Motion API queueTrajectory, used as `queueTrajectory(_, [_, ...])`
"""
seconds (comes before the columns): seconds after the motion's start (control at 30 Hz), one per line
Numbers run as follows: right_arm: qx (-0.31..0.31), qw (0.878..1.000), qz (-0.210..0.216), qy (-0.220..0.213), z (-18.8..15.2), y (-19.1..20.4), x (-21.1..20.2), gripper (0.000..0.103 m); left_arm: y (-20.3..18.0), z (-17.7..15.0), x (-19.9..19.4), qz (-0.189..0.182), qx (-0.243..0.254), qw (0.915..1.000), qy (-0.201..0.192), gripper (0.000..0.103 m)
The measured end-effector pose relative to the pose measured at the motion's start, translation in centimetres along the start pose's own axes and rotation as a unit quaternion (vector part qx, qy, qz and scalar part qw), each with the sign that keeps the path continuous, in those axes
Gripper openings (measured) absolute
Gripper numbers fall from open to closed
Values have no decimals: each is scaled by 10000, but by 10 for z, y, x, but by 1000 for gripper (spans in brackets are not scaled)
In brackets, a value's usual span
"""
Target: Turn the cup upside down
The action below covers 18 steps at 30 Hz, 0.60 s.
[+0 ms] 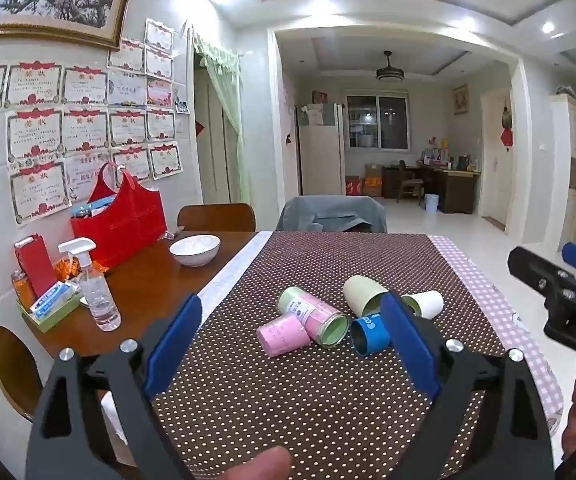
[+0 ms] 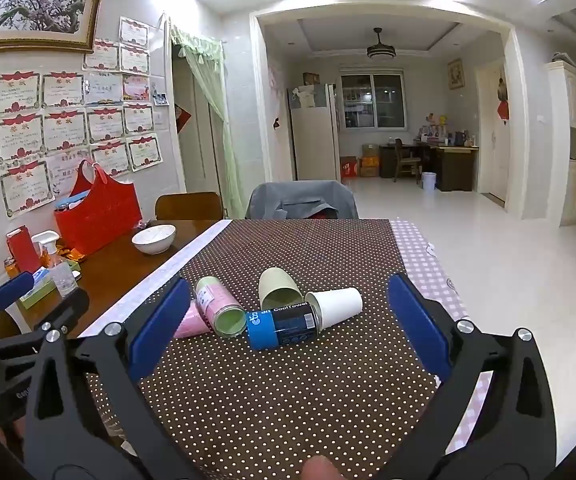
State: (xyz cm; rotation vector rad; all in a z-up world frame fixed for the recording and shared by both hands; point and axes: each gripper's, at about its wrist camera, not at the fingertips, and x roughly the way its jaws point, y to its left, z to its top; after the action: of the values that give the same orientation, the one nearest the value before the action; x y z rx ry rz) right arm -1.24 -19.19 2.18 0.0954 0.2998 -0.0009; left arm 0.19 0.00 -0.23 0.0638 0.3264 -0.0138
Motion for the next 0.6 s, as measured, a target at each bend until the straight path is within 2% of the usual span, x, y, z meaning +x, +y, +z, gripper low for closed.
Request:
queueTrajectory(0.3, [-11, 10000, -22, 72, -2, 2, 3, 97, 6, 1, 1, 86, -69, 9996, -242, 90])
queueTrajectory(0.6, [-57, 9999, -97, -23, -2, 6, 0, 97, 10, 5, -3, 94, -93, 9998, -177, 90])
